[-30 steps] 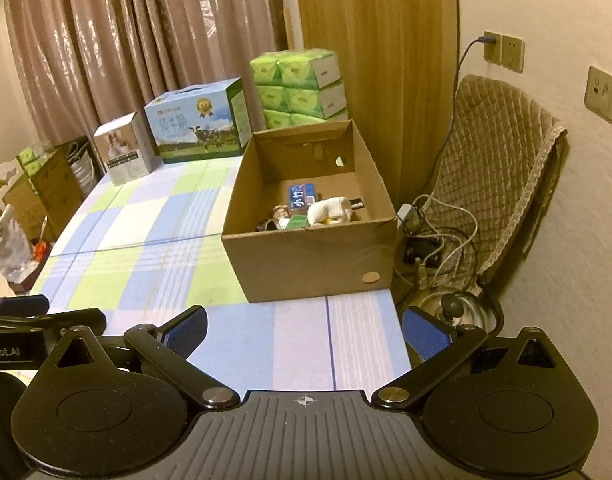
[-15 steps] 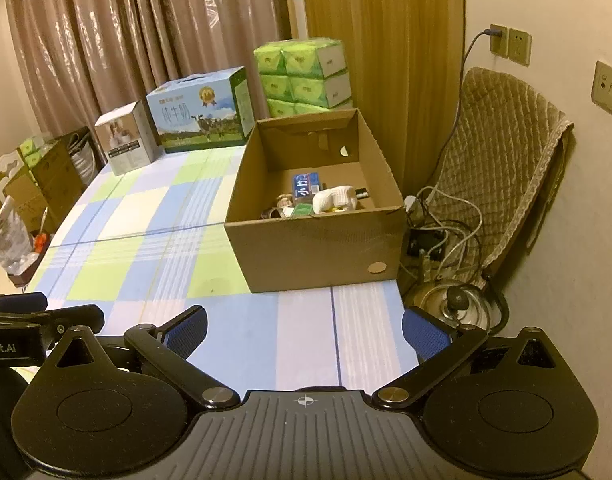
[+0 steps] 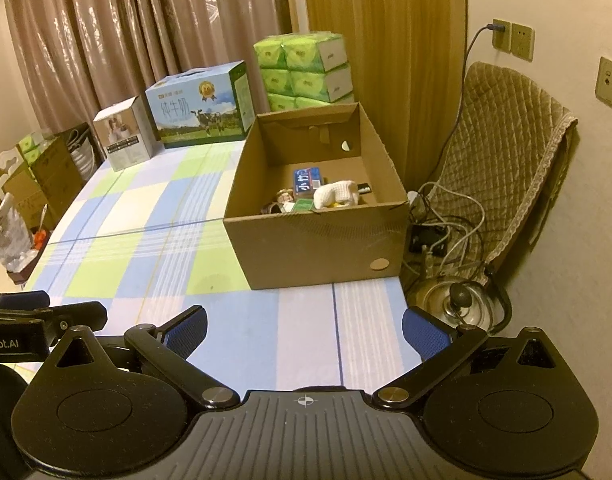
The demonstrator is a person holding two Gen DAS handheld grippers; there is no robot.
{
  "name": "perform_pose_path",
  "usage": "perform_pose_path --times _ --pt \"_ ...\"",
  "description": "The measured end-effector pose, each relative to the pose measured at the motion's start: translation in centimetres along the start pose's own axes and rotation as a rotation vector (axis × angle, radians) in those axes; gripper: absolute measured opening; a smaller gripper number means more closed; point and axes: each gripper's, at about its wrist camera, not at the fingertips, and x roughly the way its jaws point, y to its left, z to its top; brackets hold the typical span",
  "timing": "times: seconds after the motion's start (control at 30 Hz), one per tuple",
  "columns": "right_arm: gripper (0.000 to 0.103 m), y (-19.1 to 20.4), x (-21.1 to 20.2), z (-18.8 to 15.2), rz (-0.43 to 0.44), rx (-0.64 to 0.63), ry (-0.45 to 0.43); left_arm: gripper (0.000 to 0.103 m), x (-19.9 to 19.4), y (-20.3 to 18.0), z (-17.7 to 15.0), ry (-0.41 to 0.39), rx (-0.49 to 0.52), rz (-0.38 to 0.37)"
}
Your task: Organize objects
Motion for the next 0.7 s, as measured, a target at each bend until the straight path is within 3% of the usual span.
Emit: perform_pose_path --times 0.7 --pt "0.101 0.42 -0.07 0.1 0.009 0.016 -0.008 0.102 0.16 0.45 0.32 -0.01 -0.007 -0.016"
